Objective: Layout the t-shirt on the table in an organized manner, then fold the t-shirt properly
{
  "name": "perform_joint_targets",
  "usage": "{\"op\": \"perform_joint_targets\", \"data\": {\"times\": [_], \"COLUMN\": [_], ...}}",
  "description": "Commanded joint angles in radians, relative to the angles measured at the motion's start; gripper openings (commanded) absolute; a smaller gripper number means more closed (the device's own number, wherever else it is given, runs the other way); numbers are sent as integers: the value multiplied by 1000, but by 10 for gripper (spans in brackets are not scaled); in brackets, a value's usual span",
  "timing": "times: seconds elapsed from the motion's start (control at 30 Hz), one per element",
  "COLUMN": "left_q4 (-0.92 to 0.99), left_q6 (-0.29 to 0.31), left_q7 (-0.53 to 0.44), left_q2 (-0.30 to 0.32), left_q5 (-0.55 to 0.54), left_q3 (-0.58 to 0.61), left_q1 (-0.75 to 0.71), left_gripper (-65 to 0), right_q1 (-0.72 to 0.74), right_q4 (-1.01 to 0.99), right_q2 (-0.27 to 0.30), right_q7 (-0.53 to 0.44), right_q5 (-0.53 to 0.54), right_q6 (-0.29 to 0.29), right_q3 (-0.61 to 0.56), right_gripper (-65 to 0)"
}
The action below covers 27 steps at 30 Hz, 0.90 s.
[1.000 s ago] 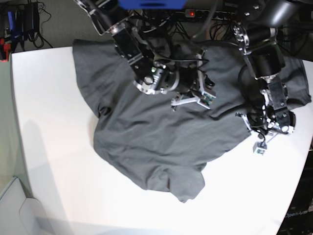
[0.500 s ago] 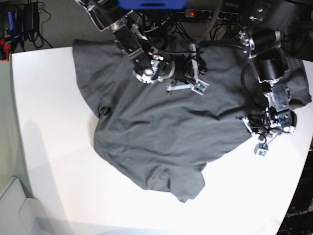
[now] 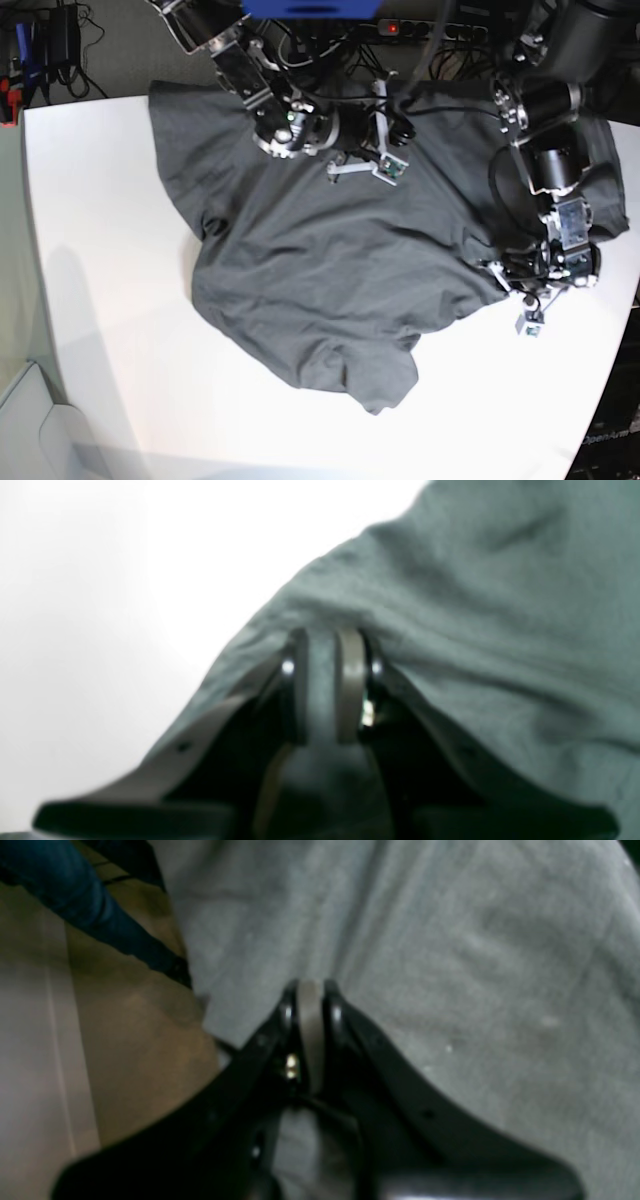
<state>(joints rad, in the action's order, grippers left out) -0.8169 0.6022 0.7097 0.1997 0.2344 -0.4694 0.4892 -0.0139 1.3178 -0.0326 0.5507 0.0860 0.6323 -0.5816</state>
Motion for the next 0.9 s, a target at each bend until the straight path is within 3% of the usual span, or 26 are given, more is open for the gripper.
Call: {"op": "perform_joint_targets", "data": {"times": [0.0,0.4,0.87], "left_q4": [6,51,40], "left_q6": [0,0,0], "left_q7": [-17,-91,-83], "left_q2": [4,-4,1], "left_q5": [-3,-3,-11], "left_q3": [2,1,-2], "left_q1": [36,68,151], "left_gripper": [-544,-543,-543], "right_q1": [2,-31,-8], "right_q4": [3,141,309], "right_q2": [21,138,141], "right_q7": [52,55,87], "right_q5": [-36,-38,-36], "right_q6": [-1,-4,-4], "right_q3": [2,7,104], "right_gripper": [-650,-650,-650]}}
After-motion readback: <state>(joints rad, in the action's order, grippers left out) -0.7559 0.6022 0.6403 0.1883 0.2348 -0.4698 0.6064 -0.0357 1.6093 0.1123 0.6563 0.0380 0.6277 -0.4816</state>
